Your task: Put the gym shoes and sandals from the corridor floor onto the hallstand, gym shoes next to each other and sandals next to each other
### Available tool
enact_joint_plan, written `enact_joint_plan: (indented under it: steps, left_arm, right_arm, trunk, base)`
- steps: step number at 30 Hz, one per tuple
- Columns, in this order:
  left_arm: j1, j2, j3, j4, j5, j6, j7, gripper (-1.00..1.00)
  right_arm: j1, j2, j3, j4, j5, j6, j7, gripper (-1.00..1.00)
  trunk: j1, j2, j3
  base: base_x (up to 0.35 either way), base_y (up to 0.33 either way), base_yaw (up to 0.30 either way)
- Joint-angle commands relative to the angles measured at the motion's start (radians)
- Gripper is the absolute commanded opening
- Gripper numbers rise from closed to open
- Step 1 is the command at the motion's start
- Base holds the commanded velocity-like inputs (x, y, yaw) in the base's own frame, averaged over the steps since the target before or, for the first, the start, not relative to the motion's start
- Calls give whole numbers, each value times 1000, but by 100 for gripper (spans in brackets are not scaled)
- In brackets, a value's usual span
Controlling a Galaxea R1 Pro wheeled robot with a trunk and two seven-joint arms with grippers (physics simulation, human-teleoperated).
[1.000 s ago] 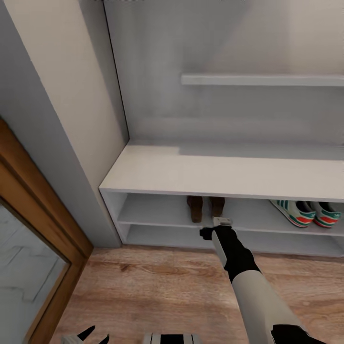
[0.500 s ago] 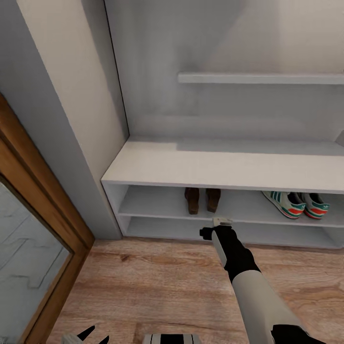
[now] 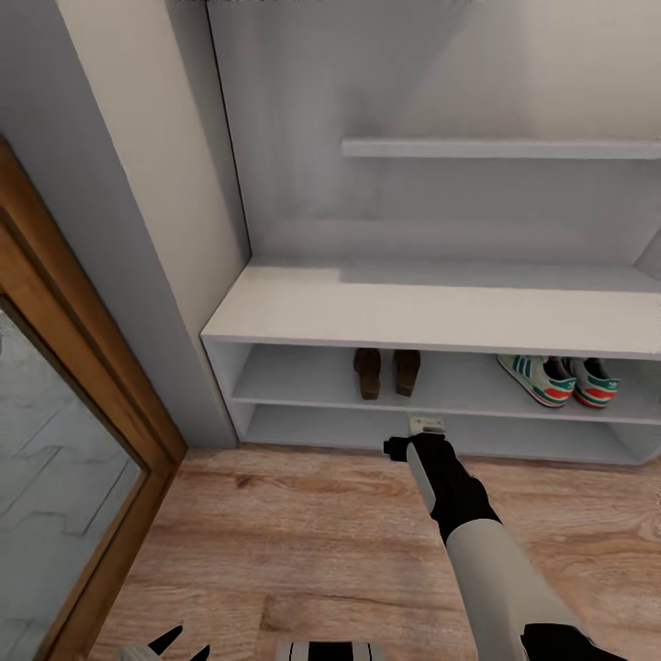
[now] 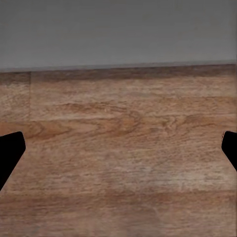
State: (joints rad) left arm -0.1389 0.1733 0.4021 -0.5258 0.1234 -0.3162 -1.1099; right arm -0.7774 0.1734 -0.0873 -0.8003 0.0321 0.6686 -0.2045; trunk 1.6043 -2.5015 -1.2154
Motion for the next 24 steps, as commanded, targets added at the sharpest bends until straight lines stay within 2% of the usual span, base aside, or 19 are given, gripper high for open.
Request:
enact_joint_plan:
  steps: [1, 13, 24]
  left_arm:
    - [-1, 0, 2, 1, 1, -5, -4, 100]
    - [-1, -2, 3, 1, 2, -4, -4, 100]
    - [-1, -10, -1, -2, 2, -4, -4, 100]
  right_arm:
    - [0, 1, -3, -1, 3, 5, 0, 100]
    - [-1, 1, -1, 5, 2, 5, 0, 100]
    - [0, 1, -1, 7, 3, 5, 0, 100]
  trunk:
    - [-1, 0, -1]
    - [-1, 0, -1]
    - [-1, 0, -1]
  base:
    - [-298, 0, 0]
    - [-302, 0, 0]
    - [-70, 0, 0]
